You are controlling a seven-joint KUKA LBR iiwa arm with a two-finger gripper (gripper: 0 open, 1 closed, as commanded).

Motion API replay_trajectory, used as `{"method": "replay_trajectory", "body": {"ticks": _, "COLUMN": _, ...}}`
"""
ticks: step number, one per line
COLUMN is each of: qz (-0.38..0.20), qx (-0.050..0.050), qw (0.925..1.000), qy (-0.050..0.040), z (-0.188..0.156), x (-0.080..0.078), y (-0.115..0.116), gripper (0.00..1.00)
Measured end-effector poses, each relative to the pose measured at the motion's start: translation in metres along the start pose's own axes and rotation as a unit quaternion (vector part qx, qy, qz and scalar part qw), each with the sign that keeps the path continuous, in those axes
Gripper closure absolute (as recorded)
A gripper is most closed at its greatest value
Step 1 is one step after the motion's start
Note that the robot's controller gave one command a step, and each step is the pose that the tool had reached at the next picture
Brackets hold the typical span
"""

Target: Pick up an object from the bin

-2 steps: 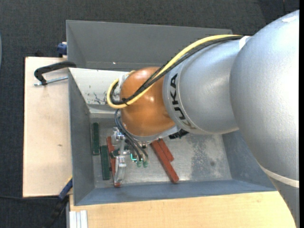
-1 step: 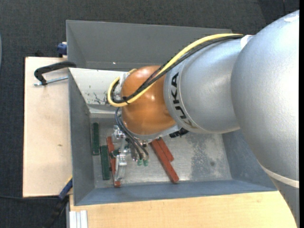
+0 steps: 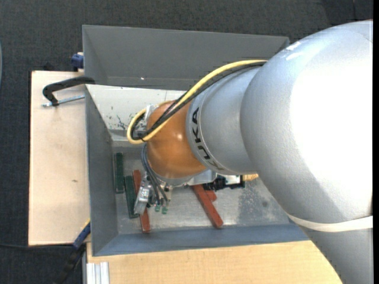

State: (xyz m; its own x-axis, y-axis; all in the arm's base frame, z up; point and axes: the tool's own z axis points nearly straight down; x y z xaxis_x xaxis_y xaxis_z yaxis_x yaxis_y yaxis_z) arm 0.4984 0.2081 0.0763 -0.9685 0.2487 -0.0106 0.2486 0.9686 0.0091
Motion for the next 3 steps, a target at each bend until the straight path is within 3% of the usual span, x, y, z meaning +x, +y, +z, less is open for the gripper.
{"method": "replay_trajectory", "body": {"ticks": 2, "qz": -0.016, "qx": 0.003, "qw": 0.9999, "qy": 0.0024, "z": 0.001, "x": -0.004, "y": 0.005, "gripper": 1.0}}
{"method": "replay_trajectory", "body": {"ticks": 3, "qz": -0.005, "qx": 0.005, "qw": 1.0, "qy": 0.0065, "z": -0.045, "x": 0.001, "y": 0.012, "gripper": 1.0}}
